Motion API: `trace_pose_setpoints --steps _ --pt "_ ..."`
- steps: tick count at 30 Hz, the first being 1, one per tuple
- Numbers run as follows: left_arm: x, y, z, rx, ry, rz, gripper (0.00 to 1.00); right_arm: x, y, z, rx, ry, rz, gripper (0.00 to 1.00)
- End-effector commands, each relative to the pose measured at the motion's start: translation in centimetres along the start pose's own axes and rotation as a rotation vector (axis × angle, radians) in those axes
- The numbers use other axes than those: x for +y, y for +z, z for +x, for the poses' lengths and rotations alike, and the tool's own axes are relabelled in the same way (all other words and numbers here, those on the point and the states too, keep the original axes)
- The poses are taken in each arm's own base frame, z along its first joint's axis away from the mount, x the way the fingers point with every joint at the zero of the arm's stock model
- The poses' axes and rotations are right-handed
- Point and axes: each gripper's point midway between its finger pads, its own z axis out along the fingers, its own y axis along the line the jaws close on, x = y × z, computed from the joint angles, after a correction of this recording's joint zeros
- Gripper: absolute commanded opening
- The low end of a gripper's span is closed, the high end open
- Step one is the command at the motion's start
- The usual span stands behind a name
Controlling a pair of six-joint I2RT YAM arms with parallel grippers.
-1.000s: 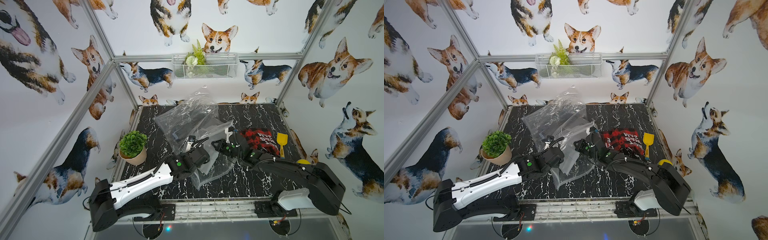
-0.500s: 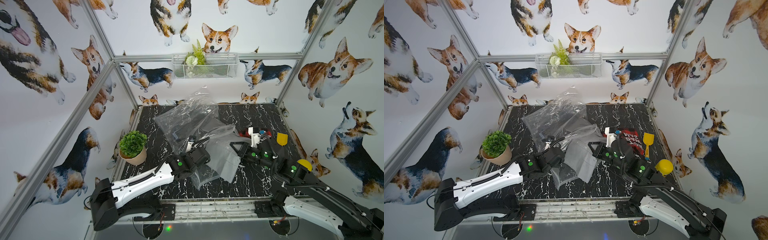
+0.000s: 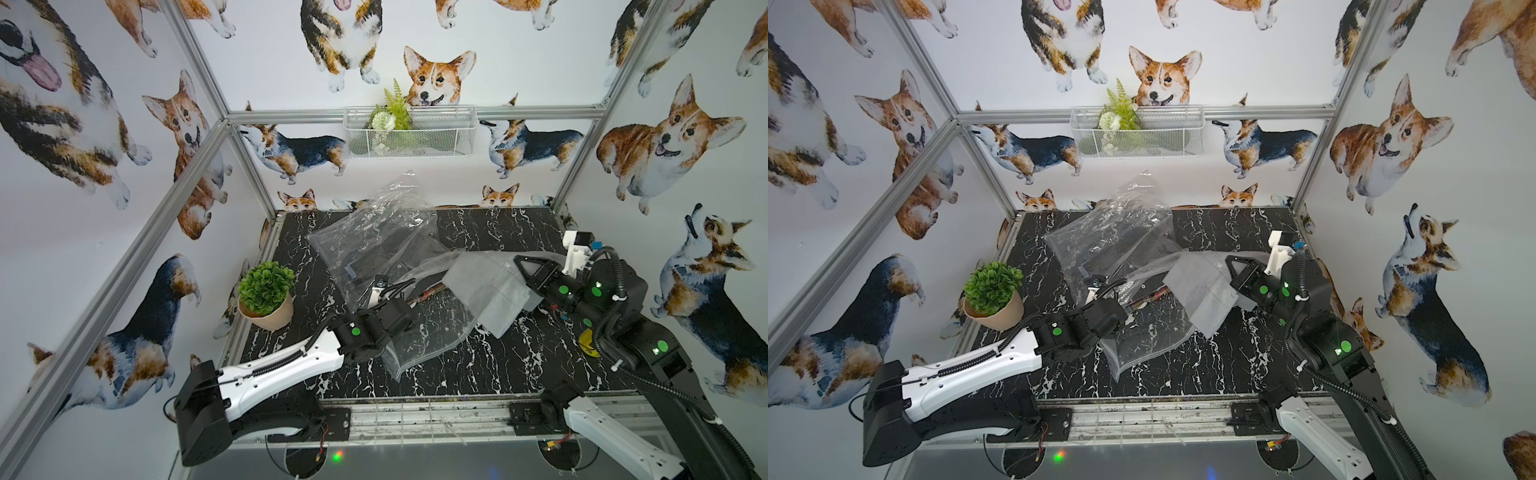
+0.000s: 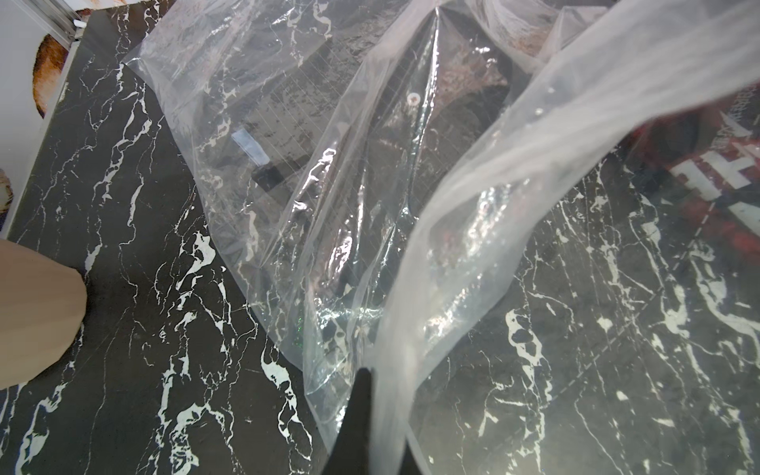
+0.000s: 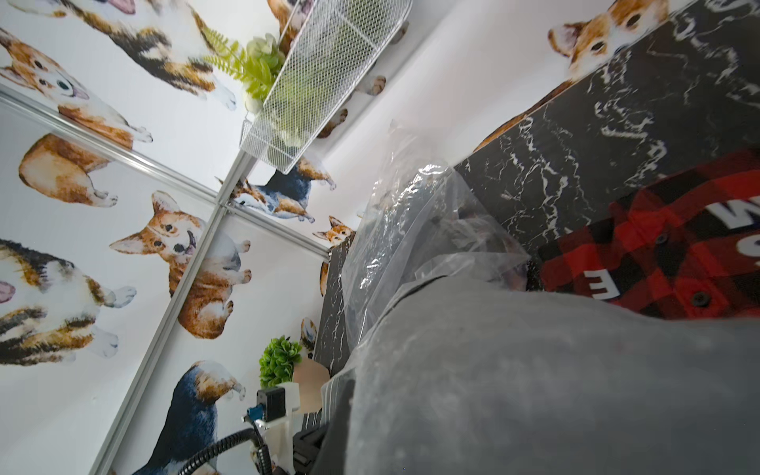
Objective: Take the shirt out of the vacuum bag
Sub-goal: Place the shirt at the center of the board.
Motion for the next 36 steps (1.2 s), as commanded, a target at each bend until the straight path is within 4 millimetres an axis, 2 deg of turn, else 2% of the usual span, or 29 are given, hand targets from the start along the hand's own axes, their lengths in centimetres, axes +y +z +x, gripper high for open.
trace_pose_setpoints --steps 1,5,10,12,14,16,21,24,25,28,31,34,35,36 --pt "0.7 -0.2 0.1 -0.002 -0.008 -0.022 0.0 1.1 0.2 -1.8 0.024 -0.011 -0.03 0.0" --pt "0.8 -0.5 -0.1 -0.011 -0.017 -0.016 0.0 0.2 2.3 -4.9 0.004 0.036 -0.014 0.0" --pt "0.7 -0.6 -0.1 -0.005 -0.027 -0.006 0.0 -3.5 6.5 -8.3 -0.017 0.113 0.021 0.0" --pt "1.3 -0.1 1.2 0.015 -0.007 -0.023 0.0 -4.6 7.7 -9.8 -0.029 0.157 0.006 0.0" --pt "1.5 -0.1 1.2 0.012 -0.007 -0.027 0.0 -5.5 9.4 -10.2 0.0 0.194 0.002 0.0" --pt "1.6 -0.1 1.3 0.012 -0.002 -0.03 0.0 -5.3 10.4 -11.0 0.007 0.207 -0.009 0.0" --pt "1.8 0.0 1.5 0.016 0.005 -0.039 0.0 -3.1 10.1 -13.5 -0.038 0.179 -0.036 0.0" --pt "1.7 0.1 1.7 0.017 0.003 -0.037 0.0 -2.8 10.3 -14.5 -0.052 0.153 -0.028 0.0" --pt "1.7 0.2 1.7 0.018 0.002 -0.036 0.0 -3.1 10.6 -14.5 -0.052 0.148 -0.018 0.0" --pt "1.5 0.2 1.7 0.02 -0.003 -0.031 0.0 -6.3 12.2 -13.4 -0.025 0.143 0.056 0.0" --pt "1.6 0.2 1.8 0.021 -0.006 -0.029 0.0 -10.5 13.9 -10.6 0.014 0.164 0.095 0.0" --pt "1.7 0.2 2.0 0.023 -0.006 -0.028 0.0 -14.8 14.6 -7.4 0.027 0.168 0.141 0.0" --pt "1.7 0.3 2.1 0.025 -0.007 -0.029 0.0 -17.0 14.7 -5.4 0.055 0.193 0.18 0.0" --pt "1.7 0.3 2.2 0.027 -0.006 -0.029 0.0 -17.8 14.7 -4.5 0.063 0.2 0.182 0.0"
